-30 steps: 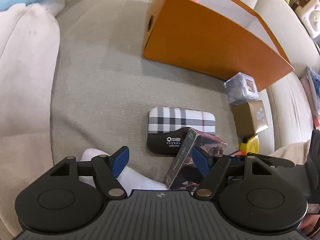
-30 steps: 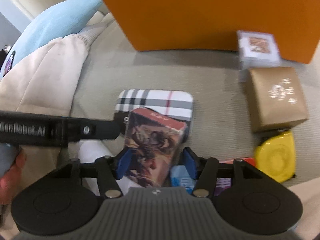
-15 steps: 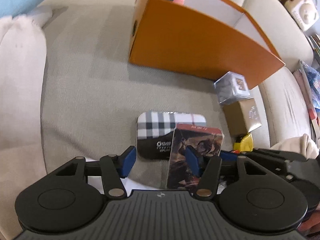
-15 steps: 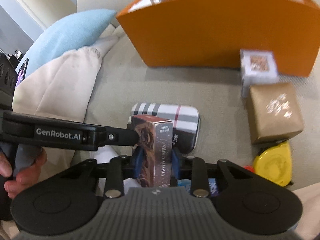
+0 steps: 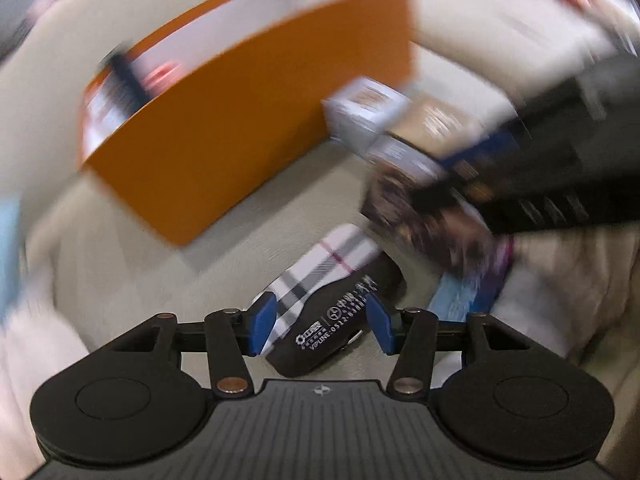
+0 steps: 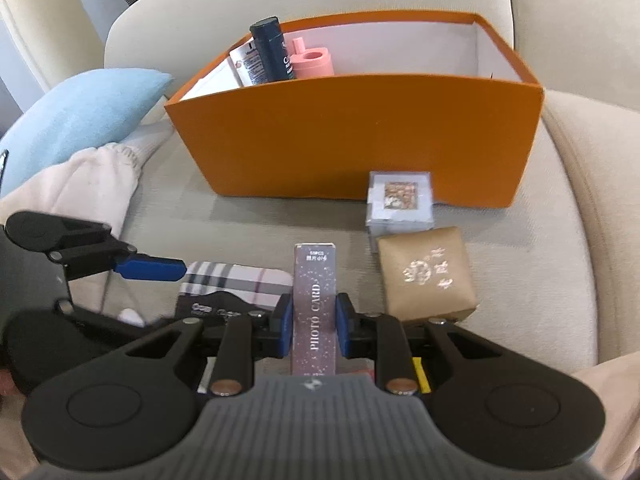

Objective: Organize rigid objects
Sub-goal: 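Grasp the photo card box with the right gripper while the left grasps the plaid case, then lift the photo card box and plaid case and carry them over the box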

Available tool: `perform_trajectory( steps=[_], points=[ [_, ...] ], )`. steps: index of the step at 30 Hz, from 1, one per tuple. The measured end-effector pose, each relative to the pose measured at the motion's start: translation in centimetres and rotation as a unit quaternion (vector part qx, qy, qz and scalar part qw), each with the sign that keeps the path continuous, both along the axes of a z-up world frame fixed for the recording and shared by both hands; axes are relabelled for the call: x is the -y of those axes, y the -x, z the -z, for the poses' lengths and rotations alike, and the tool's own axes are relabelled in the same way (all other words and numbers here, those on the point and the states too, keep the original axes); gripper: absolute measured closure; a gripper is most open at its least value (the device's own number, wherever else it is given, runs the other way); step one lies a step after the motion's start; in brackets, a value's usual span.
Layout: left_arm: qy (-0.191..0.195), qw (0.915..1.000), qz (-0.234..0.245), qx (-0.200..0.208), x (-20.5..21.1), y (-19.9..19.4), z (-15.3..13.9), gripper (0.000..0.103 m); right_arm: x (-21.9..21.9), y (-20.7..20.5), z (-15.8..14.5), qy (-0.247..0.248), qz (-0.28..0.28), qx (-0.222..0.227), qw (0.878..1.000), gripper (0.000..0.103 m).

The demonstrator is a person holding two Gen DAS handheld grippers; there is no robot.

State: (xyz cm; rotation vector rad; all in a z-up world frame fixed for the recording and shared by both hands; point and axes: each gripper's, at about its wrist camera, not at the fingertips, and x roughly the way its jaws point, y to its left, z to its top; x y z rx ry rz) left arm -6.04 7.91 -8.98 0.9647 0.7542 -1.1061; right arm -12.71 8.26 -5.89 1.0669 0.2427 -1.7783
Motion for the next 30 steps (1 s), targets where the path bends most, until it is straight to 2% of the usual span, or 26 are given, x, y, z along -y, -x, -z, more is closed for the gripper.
perform_trajectory(
  steps=[1, 3, 6, 8, 9, 11, 12, 14, 17, 18, 21, 23, 24, 27, 28, 30],
  points=[
    [-0.017, 0.9989, 0.034, 0.028, 0.3, 0.9, 0.6, 0.042, 0.2, -0.3, 0.0, -0.002, -0.001, -0.01, 1.0, 0.08],
    [-0.058, 0.99, 0.102, 0.078, 0.7, 2.5, 1.9, 0.042, 0.1, -0.3, 0.2, -0.005, -0.002, -0.018, 1.0, 0.08],
    [-0.11, 0.9656, 0.185, 0.147, 0.8, 4.3, 4.0, 0.041, 0.2, 0.0, 0.5, -0.005, 0.003, -0.006, 1.0, 0.08],
    [-0.134, 0.9499, 0.216, 0.182, 0.8, 4.8, 5.1, 0.04, 0.2, 0.0, 0.6, -0.003, 0.003, -0.007, 1.0, 0.08],
    [-0.139, 0.9431, 0.23, 0.196, 0.8, 5.0, 5.5, 0.036, 0.3, -0.1, 0.6, -0.003, 0.004, -0.008, 1.0, 0.08],
    [-0.147, 0.9341, 0.25, 0.208, 0.9, 5.2, 6.0, 0.033, 0.3, -0.2, 0.7, -0.001, 0.004, -0.009, 1.0, 0.08],
    [-0.15, 0.9325, 0.254, 0.209, 1.1, 5.2, 6.1, 0.032, 0.4, -0.2, 0.7, 0.0, 0.005, -0.009, 1.0, 0.08],
    [-0.152, 0.9357, 0.248, 0.199, 1.5, 4.9, 6.1, 0.032, 0.4, -0.2, 0.8, 0.002, 0.004, -0.006, 1.0, 0.079],
    [-0.147, 0.9416, 0.239, 0.186, 1.5, 4.6, 6.0, 0.039, 0.6, -0.2, 1.1, 0.003, 0.005, 0.005, 1.0, 0.078],
    [-0.14, 0.9435, 0.236, 0.185, 1.4, 4.6, 5.7, 0.046, 0.7, -0.2, 1.2, 0.002, 0.004, 0.006, 1.0, 0.078],
    [-0.121, 0.9592, 0.207, 0.15, 1.1, 3.8, 4.4, 0.059, 0.8, -0.5, 1.2, 0.002, 0.0, -0.002, 1.0, 0.078],
    [-0.101, 0.9704, 0.179, 0.127, 1.0, 3.2, 3.3, 0.064, 0.7, -0.4, 1.2, 0.003, 0.003, 0.0, 1.0, 0.078],
    [-0.088, 0.9776, 0.158, 0.107, 0.9, 2.7, 2.6, 0.071, 0.6, -0.3, 1.1, 0.003, 0.005, 0.003, 1.0, 0.078],
    [-0.042, 0.9957, 0.08, 0.023, 0.9, 0.3, 0.2, 0.076, 0.6, -0.1, 0.9, 0.009, 0.008, 0.009, 1.0, 0.079],
    [-0.028, 0.9985, 0.044, -0.018, 0.9, -1.0, -0.4, 0.077, 0.7, -0.1, 0.7, 0.011, 0.008, 0.01, 1.0, 0.079],
    [-0.003, 0.9952, -0.027, -0.094, 0.6, -3.6, -1.1, 0.077, 1.0, -0.1, 0.4, 0.015, 0.006, 0.008, 1.0, 0.08]
  ],
)
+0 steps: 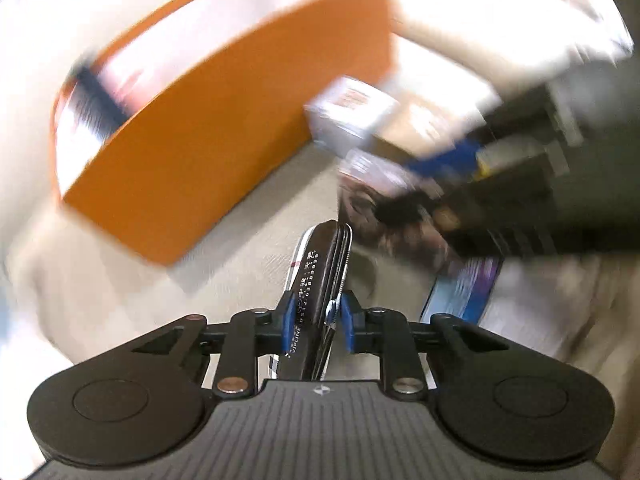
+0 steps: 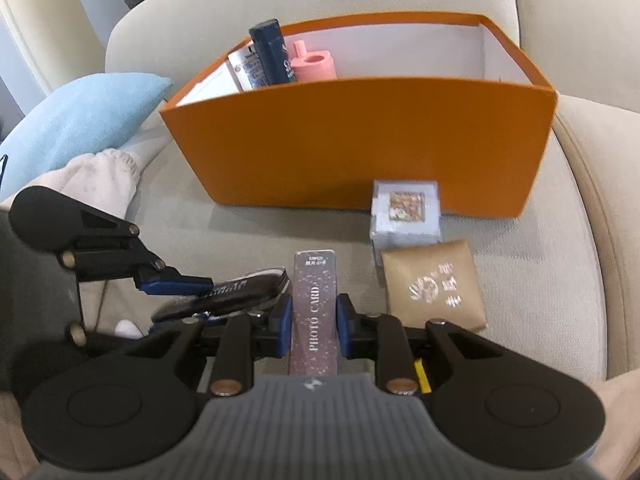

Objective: Organize rigid objects
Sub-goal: 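Lift the photo card box and plaid case and carry them over the box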

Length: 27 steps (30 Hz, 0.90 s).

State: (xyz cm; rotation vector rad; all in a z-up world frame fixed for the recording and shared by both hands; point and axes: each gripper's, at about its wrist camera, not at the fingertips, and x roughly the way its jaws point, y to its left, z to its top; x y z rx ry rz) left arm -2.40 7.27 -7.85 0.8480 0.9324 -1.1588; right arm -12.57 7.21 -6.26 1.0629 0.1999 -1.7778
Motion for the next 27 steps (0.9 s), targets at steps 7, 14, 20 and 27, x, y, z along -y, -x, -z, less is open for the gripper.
perform_trajectory(
  steps=[7, 14, 20, 27],
  points=[
    [0.044, 0.9814, -0.153, -0.108, -2.5, -4.8, 0.3, 0.08, 2.4, 0.0, -0.2, -0.016, -0.02, -0.013, 1.0, 0.08],
    [0.065, 0.9679, -0.202, -0.135, -1.9, -8.7, 1.4, 0.076, 3.6, 0.2, 0.3, -0.024, -0.028, 0.004, 0.999, 0.077],
    [0.059, 0.971, -0.193, -0.128, -2.3, -8.6, 1.2, 0.071, 4.2, 0.8, 0.3, -0.03, -0.026, 0.027, 0.999, 0.074],
    [0.067, 0.9641, -0.197, -0.165, -2.3, -8.4, 1.5, 0.069, 3.9, 0.9, 0.9, -0.039, -0.026, 0.035, 0.998, 0.074]
  ],
)
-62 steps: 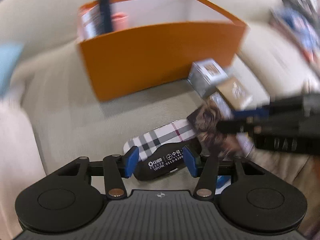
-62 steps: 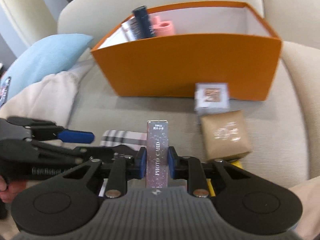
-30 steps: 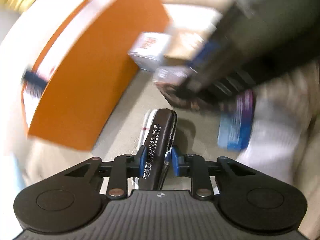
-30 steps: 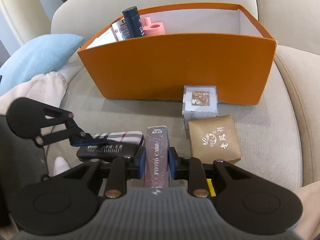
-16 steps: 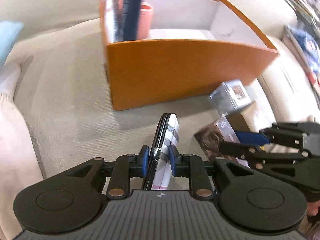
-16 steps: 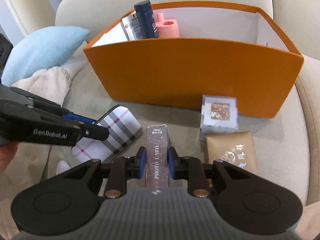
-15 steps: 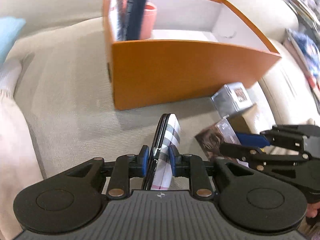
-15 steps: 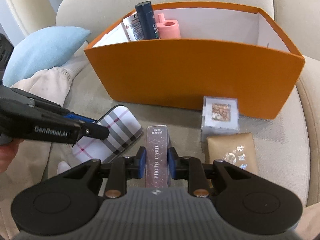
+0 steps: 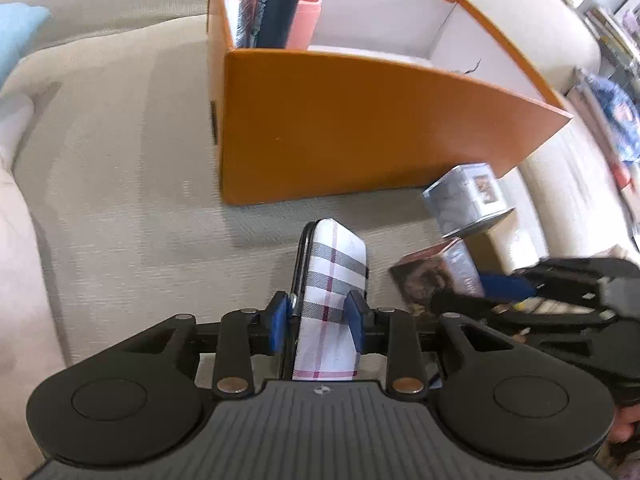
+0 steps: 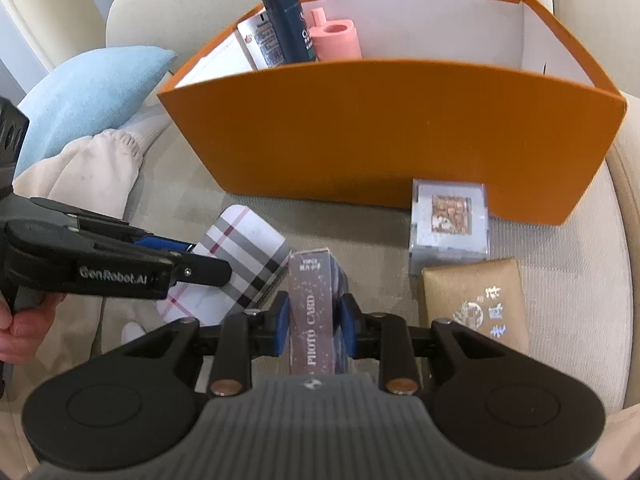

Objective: Organize rigid objects
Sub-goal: 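Lift the photo card box and plaid case and carry them over the box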

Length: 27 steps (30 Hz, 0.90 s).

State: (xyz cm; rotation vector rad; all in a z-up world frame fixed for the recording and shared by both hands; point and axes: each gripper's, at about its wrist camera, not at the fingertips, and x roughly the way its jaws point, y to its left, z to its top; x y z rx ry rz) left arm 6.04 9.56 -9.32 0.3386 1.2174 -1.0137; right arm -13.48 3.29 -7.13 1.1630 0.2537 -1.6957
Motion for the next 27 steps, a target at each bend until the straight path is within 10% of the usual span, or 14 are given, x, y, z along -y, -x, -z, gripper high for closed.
perform_trajectory(
  steps=[16, 27],
  points=[
    [-0.003, 0.9992, 0.039, 0.01, 1.9, 2.8, -0.2, 0.082, -1.3, 0.9, 0.3, 0.007, 0.019, 0.027, 0.999, 0.075],
    [0.046, 0.9987, -0.022, -0.004, 0.3, 3.4, -3.5, 0.083, -2.9, 1.4, -1.6, 0.029, 0.034, 0.034, 0.998, 0.08]
  ],
)
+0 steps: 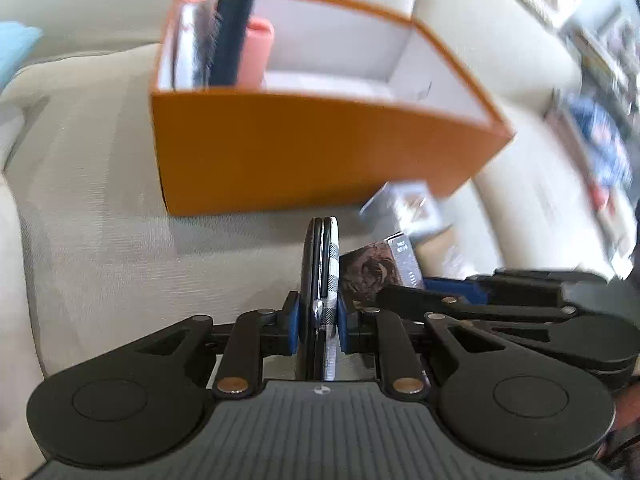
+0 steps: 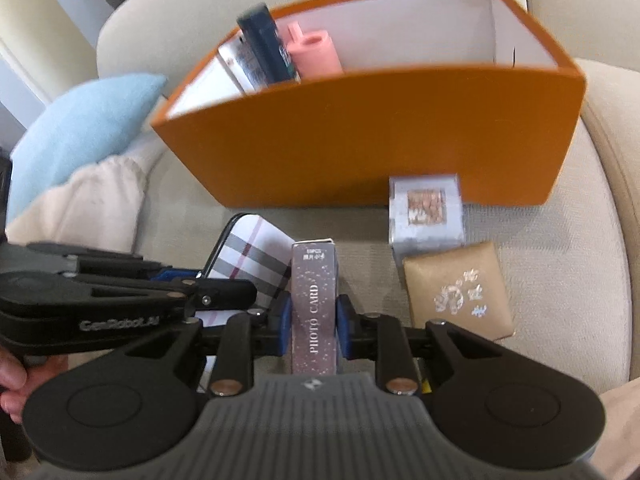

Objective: Organize rigid objects
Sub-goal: 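Lift the photo card box and plaid case and carry them over the box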

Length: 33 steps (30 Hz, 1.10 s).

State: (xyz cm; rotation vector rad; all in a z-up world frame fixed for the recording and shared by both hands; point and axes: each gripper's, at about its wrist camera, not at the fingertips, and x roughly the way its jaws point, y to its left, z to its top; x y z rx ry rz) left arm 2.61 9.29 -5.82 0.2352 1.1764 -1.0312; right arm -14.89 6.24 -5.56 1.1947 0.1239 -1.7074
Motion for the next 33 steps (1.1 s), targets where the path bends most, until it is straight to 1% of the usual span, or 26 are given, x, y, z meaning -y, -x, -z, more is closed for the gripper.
perform_trajectory(
  steps=[4, 7, 11, 13, 15, 16, 18, 21, 24, 28, 33],
  points=[
    [0.05, 0.9982, -0.031, -0.01, -1.1, -0.3, -3.5, 0.083, -0.8, 0.5, -3.0, 0.034, 0.001, -0.02, 0.999, 0.08],
    [0.087, 0.9953, -0.043, -0.003, -1.3, -0.9, -6.6, 0.083, -1.4, 1.3, -5.8, 0.064, 0.005, -0.039, 0.997, 0.08],
    [0.127, 0.9905, -0.053, 0.013, -0.4, -2.4, -10.6, 0.083, -1.9, 2.7, -9.6, 0.112, 0.012, -0.063, 0.992, 0.08],
    [0.134, 0.9892, -0.055, 0.023, 0.5, -3.1, -11.8, 0.083, -1.7, 3.4, -11.5, 0.134, 0.015, -0.076, 0.988, 0.08],
    [0.132, 0.989, -0.056, 0.036, 1.9, -3.9, -12.5, 0.083, -1.2, 4.4, -12.9, 0.148, 0.023, -0.086, 0.985, 0.08],
    [0.131, 0.9889, -0.056, 0.04, 2.5, -4.3, -12.5, 0.083, -1.1, 5.0, -13.3, 0.152, 0.027, -0.086, 0.984, 0.08],
    [0.126, 0.9897, -0.059, 0.034, 3.5, -5.2, -12.0, 0.083, -0.4, 6.4, -13.9, 0.156, 0.04, -0.086, 0.983, 0.08],
    [0.113, 0.9914, -0.066, 0.004, 5.2, -6.6, -10.4, 0.083, 0.6, 8.3, -13.6, 0.146, 0.056, -0.083, 0.984, 0.08],
    [0.092, 0.9931, -0.073, -0.005, 7.0, -7.5, -8.2, 0.083, 1.9, 10.1, -12.1, 0.131, 0.063, -0.067, 0.987, 0.08],
    [0.075, 0.9926, -0.091, -0.028, 9.9, -8.7, -4.9, 0.083, 3.7, 12.1, -9.5, 0.102, 0.07, -0.049, 0.991, 0.08],
    [0.05, 0.994, -0.091, -0.035, 13.6, -9.4, -1.8, 0.083, 6.5, 15.6, -6.0, 0.064, 0.081, -0.001, 0.995, 0.08]
  ],
)
